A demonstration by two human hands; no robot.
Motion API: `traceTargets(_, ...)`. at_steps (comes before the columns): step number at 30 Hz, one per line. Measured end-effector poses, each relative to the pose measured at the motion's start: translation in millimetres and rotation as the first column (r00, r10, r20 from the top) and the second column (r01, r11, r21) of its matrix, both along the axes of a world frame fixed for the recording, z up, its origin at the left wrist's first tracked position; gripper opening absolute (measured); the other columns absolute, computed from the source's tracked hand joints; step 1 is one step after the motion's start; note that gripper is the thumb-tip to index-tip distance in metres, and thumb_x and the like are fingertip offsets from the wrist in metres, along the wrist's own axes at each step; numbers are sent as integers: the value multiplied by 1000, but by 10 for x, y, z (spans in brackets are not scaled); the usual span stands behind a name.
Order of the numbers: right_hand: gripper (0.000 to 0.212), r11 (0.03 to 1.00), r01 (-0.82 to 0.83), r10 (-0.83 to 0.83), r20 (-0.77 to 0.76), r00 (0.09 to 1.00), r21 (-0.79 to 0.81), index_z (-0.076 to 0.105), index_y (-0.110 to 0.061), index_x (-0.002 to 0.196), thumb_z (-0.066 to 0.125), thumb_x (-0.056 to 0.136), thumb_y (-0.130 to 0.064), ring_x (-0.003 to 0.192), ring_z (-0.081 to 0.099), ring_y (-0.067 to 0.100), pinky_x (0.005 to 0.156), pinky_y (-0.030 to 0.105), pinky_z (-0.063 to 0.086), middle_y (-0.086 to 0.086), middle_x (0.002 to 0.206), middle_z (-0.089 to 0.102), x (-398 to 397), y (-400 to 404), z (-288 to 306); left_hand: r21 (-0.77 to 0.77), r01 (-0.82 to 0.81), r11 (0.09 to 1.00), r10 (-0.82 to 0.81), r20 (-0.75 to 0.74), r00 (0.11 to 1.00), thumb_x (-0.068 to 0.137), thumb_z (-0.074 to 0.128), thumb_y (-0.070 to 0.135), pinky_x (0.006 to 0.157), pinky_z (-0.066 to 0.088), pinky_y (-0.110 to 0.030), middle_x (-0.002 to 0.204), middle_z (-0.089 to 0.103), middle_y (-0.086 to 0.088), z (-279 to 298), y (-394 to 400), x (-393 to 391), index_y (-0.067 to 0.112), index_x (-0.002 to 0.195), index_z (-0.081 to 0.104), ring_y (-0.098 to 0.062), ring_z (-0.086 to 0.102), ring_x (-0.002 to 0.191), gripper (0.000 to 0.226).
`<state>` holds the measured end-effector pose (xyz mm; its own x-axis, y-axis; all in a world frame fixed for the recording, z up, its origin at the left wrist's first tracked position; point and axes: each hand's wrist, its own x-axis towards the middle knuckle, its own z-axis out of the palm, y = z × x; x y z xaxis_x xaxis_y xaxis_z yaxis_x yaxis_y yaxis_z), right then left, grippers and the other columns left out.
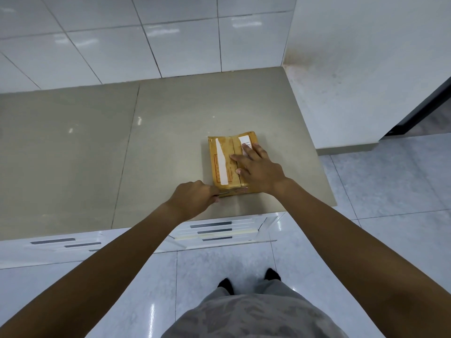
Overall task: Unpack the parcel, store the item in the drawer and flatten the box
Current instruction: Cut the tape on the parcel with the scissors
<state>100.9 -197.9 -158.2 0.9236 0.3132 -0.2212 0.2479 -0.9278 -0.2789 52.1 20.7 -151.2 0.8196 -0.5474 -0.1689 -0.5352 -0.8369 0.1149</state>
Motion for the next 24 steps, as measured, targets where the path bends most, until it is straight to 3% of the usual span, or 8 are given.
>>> traceTargets(2,46,1000,-1,1,3,1000,0,22,-43,146,30,100,-47,149,-9,23,100,57,41,-6,162,3,-4,8,-3,42,13,999,-16,57,998,101,42,37,65,37,-24,108,70,-6,-7,-43,-57,22,128,57,-24,67,90,34)
traceTargets(6,47,1000,-5,5,-6,1000,-20,21,-42,146,29,101,-47,149,-10,24,102,58,39,-5,162,3,-17,-6,13,11,91,996,-91,-13,996,100,47,33,68,37,-19,109,71,-4,83,0,-66,22,126,59,-23,68,89,31)
traceTargets(9,49,999,-14,14,-13,1000,-44,18,-41,147,29,100,-47,149,-10,25,106,59,36,-4,162,1,-17,7,17,-48,330,943,-316,189,930,83,74,22,61,51,-22,95,74,-7,139,-107,-151,16,105,69,-22,71,72,24)
traceTargets(11,49,999,-14,13,-26,1000,-34,18,-42,148,30,100,-48,149,-10,25,109,59,32,-4,163,1,-2,10,14,-87,336,938,-307,242,920,76,81,19,56,58,-31,96,74,-11,140,-180,-185,15,107,70,-25,72,70,34)
traceTargets(15,55,999,-30,32,-61,998,36,17,-38,149,38,99,-46,149,-6,27,113,59,27,-2,163,1,6,-34,61,-202,177,963,-98,347,933,92,60,21,51,53,-31,87,70,-14,125,4,-183,7,101,66,-29,67,66,18)
traceTargets(19,50,982,-94,50,254,966,161,37,-23,144,44,97,-42,146,21,27,115,55,24,6,158,26,-183,-110,69,-311,-200,929,307,350,885,93,46,17,48,49,-35,89,64,-11,36,352,-228,6,105,64,-29,61,75,24)
traceTargets(21,50,963,-176,93,364,927,203,47,-18,137,47,93,-42,142,31,27,115,52,26,8,150,41,-345,-160,22,-231,-433,872,484,260,836,93,48,11,56,52,-43,97,63,-16,-25,385,-187,4,112,64,-36,60,86,25)
traceTargets(24,60,946,-324,294,402,867,6,42,-18,140,51,87,-44,143,30,26,116,50,24,6,151,40,-545,-250,-106,-82,-604,793,610,113,785,91,48,11,69,49,-47,108,58,-22,-94,299,-118,0,114,59,-40,52,102,28)
